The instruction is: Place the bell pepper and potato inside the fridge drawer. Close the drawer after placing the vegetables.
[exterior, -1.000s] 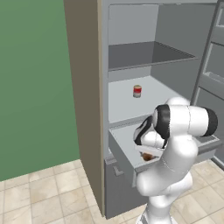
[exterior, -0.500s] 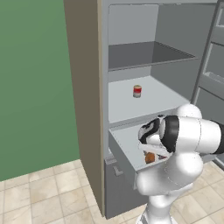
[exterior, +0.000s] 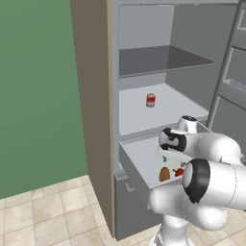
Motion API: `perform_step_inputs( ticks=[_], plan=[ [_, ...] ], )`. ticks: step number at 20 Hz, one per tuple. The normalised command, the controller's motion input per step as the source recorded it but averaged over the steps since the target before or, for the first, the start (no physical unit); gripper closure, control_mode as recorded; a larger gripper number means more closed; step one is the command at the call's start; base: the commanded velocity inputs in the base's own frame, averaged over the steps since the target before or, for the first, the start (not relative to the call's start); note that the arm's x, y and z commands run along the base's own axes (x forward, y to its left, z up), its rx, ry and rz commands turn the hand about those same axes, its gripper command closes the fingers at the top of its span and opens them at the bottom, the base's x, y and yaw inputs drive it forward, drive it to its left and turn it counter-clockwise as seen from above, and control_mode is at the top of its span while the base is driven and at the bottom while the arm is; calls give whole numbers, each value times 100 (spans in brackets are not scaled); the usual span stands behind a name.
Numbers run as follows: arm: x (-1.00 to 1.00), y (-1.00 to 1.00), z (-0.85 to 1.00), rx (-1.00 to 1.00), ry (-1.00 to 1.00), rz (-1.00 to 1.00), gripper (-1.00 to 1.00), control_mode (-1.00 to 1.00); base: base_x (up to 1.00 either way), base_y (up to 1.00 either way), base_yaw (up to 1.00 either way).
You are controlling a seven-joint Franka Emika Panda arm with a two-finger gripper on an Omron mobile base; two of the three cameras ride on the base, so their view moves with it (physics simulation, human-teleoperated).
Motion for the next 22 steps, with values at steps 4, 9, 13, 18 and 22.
perform_step_inputs(
  ticks=[4, 9, 13, 18, 22],
  plan=[
    [-56, -38, 69, 0, -13, -4, -100, -100, 0, 0, 0],
    [-87, -58, 29, 2, -8, -10, -100, -100, 0, 0, 0],
    [-96, -43, 2, 3, -1, -16, -100, -100, 0, 0, 0],
    [-84, -43, 0, 2, 0, -15, -100, -100, 0, 0, 0],
    [-39, -38, -13, 0, 1, -11, -100, -100, 0, 0, 0]
  ],
)
